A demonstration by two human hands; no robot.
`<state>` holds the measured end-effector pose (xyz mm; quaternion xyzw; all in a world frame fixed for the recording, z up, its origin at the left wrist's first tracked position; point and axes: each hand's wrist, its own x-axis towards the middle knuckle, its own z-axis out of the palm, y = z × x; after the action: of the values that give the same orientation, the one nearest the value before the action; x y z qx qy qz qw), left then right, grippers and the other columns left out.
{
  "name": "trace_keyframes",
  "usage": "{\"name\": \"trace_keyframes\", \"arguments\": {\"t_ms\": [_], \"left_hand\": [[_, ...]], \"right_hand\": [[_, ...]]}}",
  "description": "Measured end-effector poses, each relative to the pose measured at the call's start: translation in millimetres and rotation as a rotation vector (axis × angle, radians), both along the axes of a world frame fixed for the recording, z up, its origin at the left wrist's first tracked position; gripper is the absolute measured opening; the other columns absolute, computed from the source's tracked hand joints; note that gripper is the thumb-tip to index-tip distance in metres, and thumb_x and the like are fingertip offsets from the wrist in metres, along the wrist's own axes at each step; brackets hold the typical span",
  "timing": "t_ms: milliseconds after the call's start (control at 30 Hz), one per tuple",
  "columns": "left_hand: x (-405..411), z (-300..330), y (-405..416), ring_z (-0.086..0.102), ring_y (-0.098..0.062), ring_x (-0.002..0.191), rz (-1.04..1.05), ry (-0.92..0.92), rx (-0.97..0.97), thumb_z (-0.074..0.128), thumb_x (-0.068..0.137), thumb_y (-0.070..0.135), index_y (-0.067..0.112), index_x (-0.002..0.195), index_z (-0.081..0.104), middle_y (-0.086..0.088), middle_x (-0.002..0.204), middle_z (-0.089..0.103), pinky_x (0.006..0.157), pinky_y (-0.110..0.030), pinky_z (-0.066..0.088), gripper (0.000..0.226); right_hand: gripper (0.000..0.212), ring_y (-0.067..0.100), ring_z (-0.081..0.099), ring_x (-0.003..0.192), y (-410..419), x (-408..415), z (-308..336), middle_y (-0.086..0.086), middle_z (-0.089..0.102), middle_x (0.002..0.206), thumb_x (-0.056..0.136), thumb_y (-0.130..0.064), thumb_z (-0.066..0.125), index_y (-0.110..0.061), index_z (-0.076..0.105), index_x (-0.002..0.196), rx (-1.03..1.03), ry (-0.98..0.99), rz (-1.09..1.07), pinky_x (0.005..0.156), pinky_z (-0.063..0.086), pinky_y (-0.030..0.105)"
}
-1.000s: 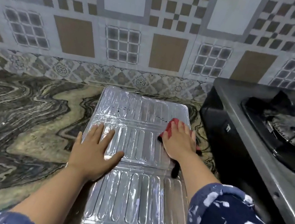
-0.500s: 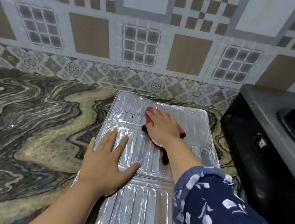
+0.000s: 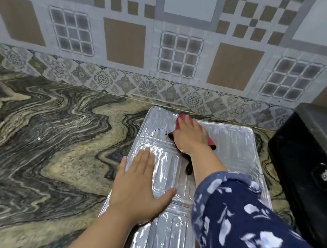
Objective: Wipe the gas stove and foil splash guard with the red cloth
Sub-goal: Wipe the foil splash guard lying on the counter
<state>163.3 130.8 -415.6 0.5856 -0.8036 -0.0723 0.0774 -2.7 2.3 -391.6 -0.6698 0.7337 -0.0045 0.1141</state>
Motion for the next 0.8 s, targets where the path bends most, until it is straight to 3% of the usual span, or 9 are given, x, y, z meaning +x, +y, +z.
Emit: {"name": "trace_keyframes", "arguments": {"t_ms": [167,300,633,800], "left_hand": [[-0.8,-0.3,-2.0,-0.017,-0.012,0.146,-0.003,-0.057,0.017,0.006,0.074,0.077,0.016,0.152,-0.007,0.001,0.16,-0.016,0.119,-0.046,-0.007,0.1],[-2.1,0.0,-1.1,-0.016,-0.01,0.146,0.011,-0.046,0.022,0.014,0.078,0.078,0.015,0.152,-0.007,0.003,0.16,-0.014,0.119,-0.044,-0.009,0.099],[-2.5,0.2,0.0,-0.009,-0.01,0.148,0.019,-0.059,0.018,0.007,0.069,0.082,0.017,0.153,-0.002,0.003,0.161,-0.007,0.12,-0.045,-0.005,0.106],[-5.1,4.4,-0.3,-0.011,-0.011,0.147,0.024,-0.116,0.07,0.005,0.07,0.083,0.016,0.153,-0.004,0.002,0.161,-0.01,0.119,-0.048,-0.006,0.107]], "right_hand": [[0.052,0.015,0.002,0.148,-18.2,46.0,1.6,-0.011,0.002,0.161,0.1,-0.031,0.024,-0.032,0.013,0.15,-0.002,-0.096,0.244,0.12,0.0,0.042],[0.048,0.011,0.014,0.147,0.1,41.2,-5.2,-0.016,0.019,0.157,0.099,-0.022,0.027,-0.038,0.033,0.144,-0.044,-0.233,0.353,0.12,0.006,0.038],[0.04,0.005,0.034,0.136,98.2,-11.7,-4.7,-0.02,0.053,0.137,0.092,-0.012,0.044,-0.037,0.068,0.111,-0.201,-0.489,0.122,0.116,0.017,0.031],[0.036,0.01,0.048,0.124,146.6,-7.7,-14.8,-0.018,0.064,0.123,0.08,-0.022,0.049,-0.041,0.073,0.098,-0.263,-0.561,0.051,0.112,0.03,0.04]]}}
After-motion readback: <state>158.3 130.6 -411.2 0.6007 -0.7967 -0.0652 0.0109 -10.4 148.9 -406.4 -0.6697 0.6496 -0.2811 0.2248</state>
